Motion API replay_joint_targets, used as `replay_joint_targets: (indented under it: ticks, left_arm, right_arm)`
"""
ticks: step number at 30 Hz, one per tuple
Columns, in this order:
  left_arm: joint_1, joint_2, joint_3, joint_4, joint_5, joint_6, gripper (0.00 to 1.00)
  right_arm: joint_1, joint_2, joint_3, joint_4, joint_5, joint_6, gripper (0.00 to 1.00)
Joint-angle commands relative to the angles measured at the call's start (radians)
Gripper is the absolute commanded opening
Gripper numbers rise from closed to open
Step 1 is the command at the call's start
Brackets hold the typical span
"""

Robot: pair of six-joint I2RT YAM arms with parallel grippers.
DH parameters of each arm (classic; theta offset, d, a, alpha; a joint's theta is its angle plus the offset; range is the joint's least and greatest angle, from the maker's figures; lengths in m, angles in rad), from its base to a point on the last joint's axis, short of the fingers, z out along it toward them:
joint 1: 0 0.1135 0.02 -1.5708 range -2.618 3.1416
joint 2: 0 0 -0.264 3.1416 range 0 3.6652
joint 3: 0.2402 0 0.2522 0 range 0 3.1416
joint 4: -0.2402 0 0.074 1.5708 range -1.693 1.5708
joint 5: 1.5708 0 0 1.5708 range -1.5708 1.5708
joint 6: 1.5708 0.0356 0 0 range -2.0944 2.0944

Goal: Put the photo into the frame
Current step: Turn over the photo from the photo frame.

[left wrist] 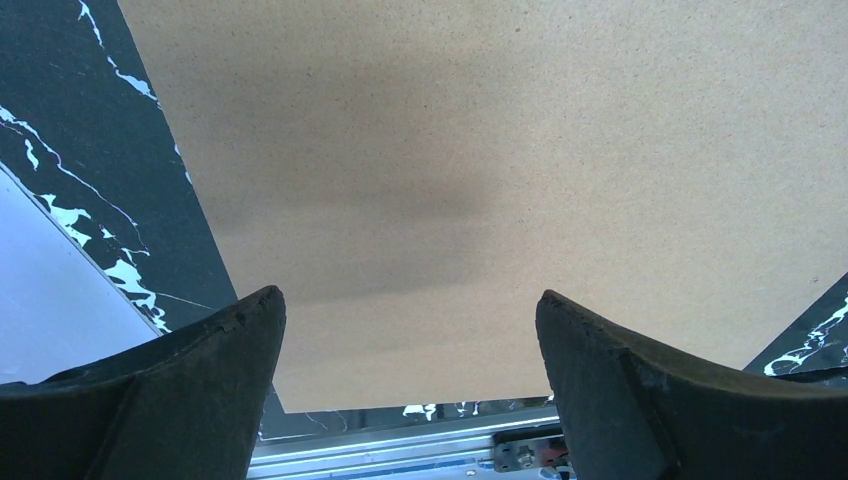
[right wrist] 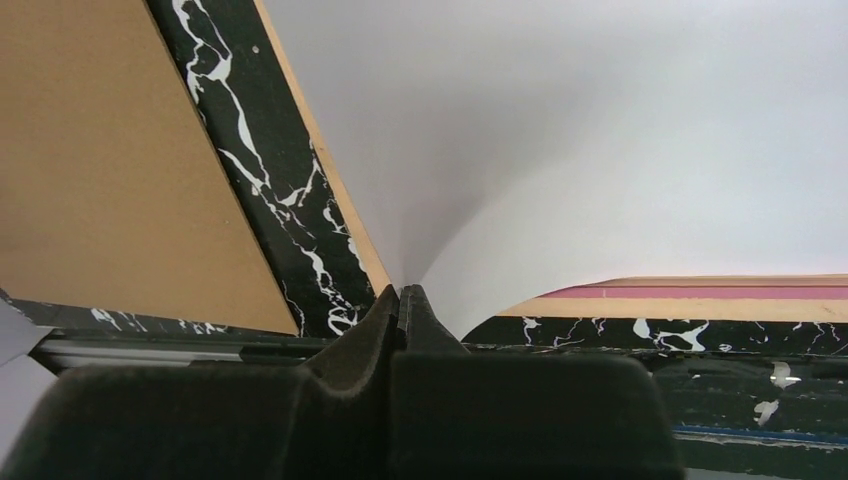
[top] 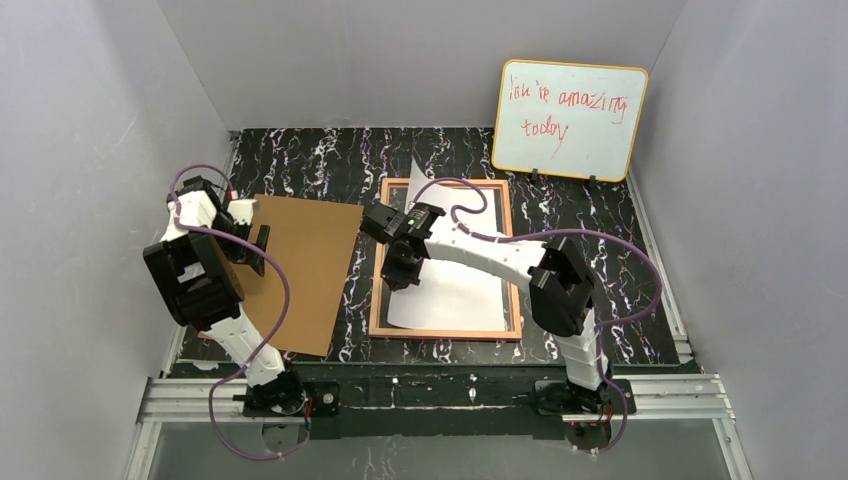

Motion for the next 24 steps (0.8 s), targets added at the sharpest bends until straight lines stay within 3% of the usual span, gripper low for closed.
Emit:
replay_joint_targets:
  ticks: [1,9,16,22,24]
  left_arm:
    - [-0.004,-0.034,0.002,-0.023,0.02,0.012,0.94]
    - [-0.004,-0.031,-0.006,-0.019,0.027,0.014,0.93]
    - [-0.003,-0.028,-0.004,-0.017,0.015,0.022,0.93]
    - [-0.003,-0.026,-0.008,-0.017,0.016,0.02,0.93]
    - [-0.004,-0.028,-0.009,-0.017,0.01,0.023,0.94]
  right_arm:
    - [-0.013,0.022,0.066,-0.041,0.025,0.019,0.01]
    - [-0.043,-0.048,-0.052,0.034,0.025,0.017,0.01]
    - [-0.059,-0.013,-0.009,-0.005,-0.002,-0.107,0.01]
    - [-0.06,-0.023,-0.027,0.014,-0.016,-0.112,0.01]
    - [-0.062,-0.026,-0.035,0.034,-0.03,-0.113,0.22]
